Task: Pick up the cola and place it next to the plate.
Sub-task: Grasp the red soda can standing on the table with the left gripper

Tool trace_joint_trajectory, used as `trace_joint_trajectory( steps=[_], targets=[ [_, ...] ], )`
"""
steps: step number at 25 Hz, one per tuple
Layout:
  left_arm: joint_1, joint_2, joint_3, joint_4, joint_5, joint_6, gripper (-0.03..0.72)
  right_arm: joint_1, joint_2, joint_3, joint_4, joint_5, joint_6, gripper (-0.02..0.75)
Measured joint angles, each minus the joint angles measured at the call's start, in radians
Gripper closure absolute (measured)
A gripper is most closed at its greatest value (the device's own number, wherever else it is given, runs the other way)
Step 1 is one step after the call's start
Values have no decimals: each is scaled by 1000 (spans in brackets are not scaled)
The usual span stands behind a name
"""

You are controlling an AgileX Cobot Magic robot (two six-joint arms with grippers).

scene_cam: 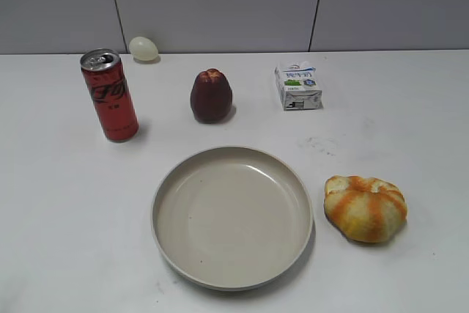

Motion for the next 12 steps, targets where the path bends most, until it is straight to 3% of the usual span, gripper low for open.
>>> trace_joint_trajectory(
  steps=[6, 12],
  targets=[
    [-7, 393, -149, -19, -81, 0, 134, 0, 0, 0, 0, 0, 0, 206],
    [-115, 723, -364, -20, -112, 0, 134, 0, 0, 0, 0, 0, 0, 206]
  ],
)
